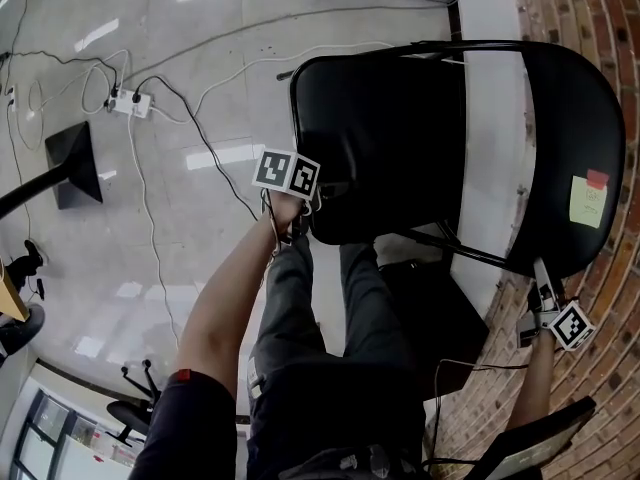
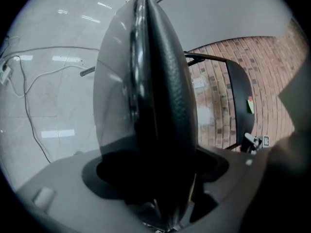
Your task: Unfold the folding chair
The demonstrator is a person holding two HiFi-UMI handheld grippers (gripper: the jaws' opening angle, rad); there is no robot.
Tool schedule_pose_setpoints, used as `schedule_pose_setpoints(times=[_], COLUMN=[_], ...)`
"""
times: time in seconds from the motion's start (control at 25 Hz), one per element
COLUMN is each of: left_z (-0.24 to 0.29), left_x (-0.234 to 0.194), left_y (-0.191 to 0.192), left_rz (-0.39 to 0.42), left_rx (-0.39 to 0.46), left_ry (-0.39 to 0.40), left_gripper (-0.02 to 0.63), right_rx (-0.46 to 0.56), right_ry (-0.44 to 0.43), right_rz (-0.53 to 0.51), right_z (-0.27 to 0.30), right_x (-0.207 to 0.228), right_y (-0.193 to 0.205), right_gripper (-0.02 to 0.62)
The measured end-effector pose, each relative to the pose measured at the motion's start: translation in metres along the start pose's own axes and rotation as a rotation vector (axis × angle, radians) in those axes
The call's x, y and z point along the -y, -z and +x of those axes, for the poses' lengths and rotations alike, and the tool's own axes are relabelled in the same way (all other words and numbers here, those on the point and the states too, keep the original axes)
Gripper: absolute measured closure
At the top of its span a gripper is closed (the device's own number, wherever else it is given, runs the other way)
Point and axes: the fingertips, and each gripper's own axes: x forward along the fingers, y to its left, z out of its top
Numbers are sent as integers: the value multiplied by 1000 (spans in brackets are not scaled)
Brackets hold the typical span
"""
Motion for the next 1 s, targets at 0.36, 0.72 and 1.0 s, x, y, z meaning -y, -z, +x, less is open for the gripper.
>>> schedule_pose_setpoints(times=[0.36, 0.72, 1.0], left_z=[-3, -5, -6], left_x=[-29, -38, -52], left_y=[4, 3, 5], left_rz=[-18, -6, -1], left_rx=[-14, -1, 10], left_ry=[11, 7, 10], left_gripper=[183, 176, 169], right_rx=[-57, -104, -127], right_ry=[-146, -128, -185], right_rz=[-65, -66, -72], right_z=[13, 16, 22], right_x=[-46, -55, -75], right_y=[12, 19, 27], right_gripper=[451, 459, 468])
